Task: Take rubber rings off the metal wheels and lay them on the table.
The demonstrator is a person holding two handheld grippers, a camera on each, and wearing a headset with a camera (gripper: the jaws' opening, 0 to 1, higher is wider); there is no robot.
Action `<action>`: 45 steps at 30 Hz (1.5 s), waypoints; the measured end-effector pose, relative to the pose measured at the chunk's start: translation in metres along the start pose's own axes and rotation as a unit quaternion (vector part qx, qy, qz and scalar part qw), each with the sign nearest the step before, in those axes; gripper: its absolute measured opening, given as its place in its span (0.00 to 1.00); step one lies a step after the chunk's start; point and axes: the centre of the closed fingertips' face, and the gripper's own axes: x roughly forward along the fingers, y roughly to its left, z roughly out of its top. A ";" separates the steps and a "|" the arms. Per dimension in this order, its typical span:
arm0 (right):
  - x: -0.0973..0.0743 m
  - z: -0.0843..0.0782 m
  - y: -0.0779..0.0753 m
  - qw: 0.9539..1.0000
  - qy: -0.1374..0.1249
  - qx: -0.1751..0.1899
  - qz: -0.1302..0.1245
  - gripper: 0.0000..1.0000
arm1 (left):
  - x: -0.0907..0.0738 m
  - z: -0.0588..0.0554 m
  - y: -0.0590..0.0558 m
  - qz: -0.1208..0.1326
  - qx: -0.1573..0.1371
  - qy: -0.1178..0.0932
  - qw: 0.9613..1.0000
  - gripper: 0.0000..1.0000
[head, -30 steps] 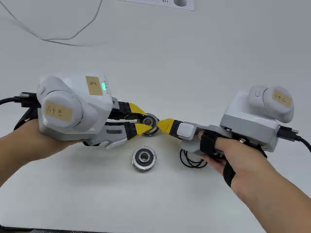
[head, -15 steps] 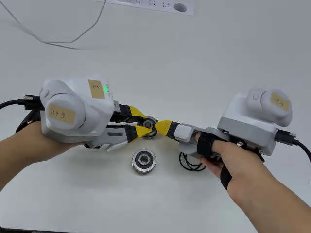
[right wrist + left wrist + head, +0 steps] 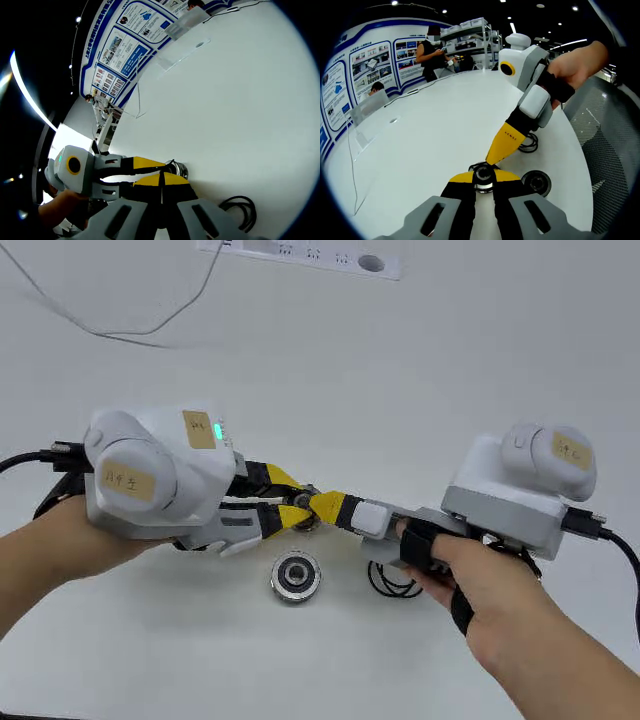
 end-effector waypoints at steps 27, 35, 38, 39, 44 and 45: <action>0.002 0.002 -0.012 0.999 -0.005 -0.029 -0.017 0.01 | 0.000 0.001 0.001 0.013 -0.012 -0.004 1.000 0.13; 0.004 0.003 -0.014 1.000 -0.006 -0.025 -0.018 0.01 | -0.001 0.002 0.001 0.010 -0.026 -0.007 1.000 0.14; 0.005 0.003 -0.012 1.000 -0.007 -0.022 -0.016 0.01 | -0.004 0.003 0.001 0.008 -0.030 -0.013 0.999 0.15; 0.005 0.003 -0.012 1.000 -0.007 -0.020 -0.015 0.01 | -0.005 0.004 0.002 0.009 -0.030 -0.014 0.999 0.15; 0.007 0.004 -0.011 1.000 -0.009 -0.015 -0.011 0.01 | -0.013 0.007 0.007 0.015 -0.032 -0.017 0.999 0.16; 0.007 0.004 -0.009 1.000 -0.009 -0.014 -0.007 0.01 | -0.016 0.007 0.010 0.023 -0.031 -0.016 0.999 0.16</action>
